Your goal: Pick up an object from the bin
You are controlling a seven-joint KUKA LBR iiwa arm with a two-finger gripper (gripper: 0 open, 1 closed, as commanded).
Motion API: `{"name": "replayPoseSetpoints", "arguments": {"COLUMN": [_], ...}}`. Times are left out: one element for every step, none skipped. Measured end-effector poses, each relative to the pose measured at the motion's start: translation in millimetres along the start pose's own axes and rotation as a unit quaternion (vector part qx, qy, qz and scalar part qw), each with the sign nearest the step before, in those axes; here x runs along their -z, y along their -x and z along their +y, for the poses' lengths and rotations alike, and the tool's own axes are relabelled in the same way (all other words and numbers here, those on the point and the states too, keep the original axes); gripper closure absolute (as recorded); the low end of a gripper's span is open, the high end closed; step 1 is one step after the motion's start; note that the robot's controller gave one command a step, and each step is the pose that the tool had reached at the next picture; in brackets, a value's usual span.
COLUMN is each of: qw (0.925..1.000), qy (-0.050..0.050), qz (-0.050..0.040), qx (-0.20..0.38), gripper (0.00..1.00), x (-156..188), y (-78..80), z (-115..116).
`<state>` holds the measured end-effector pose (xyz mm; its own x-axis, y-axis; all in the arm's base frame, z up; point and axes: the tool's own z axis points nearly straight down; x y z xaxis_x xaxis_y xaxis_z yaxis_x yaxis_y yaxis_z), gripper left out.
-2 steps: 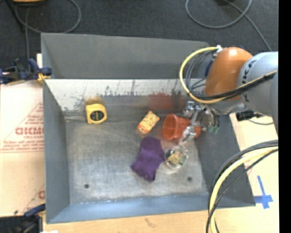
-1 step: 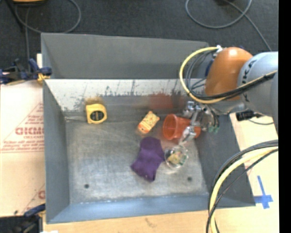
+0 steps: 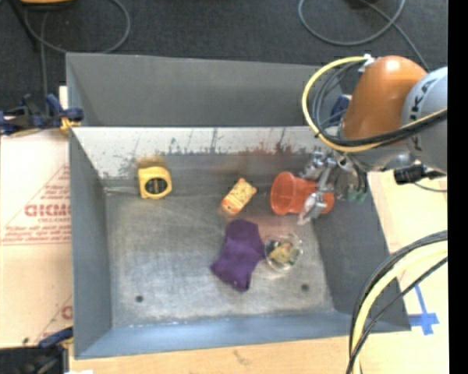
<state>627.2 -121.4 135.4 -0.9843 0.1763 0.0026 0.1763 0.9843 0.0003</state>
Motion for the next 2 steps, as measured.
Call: {"name": "replayPoseSetpoints", "arguments": {"qw": [1.0000,0.9982], "qy": [0.000,-0.001], "qz": [-0.0021,-0.0056], "qx": [-0.007,0.060], "gripper": [1.00,0.00], "x": [32,54], "y": [2.3,1.2], "z": [4,28]}}
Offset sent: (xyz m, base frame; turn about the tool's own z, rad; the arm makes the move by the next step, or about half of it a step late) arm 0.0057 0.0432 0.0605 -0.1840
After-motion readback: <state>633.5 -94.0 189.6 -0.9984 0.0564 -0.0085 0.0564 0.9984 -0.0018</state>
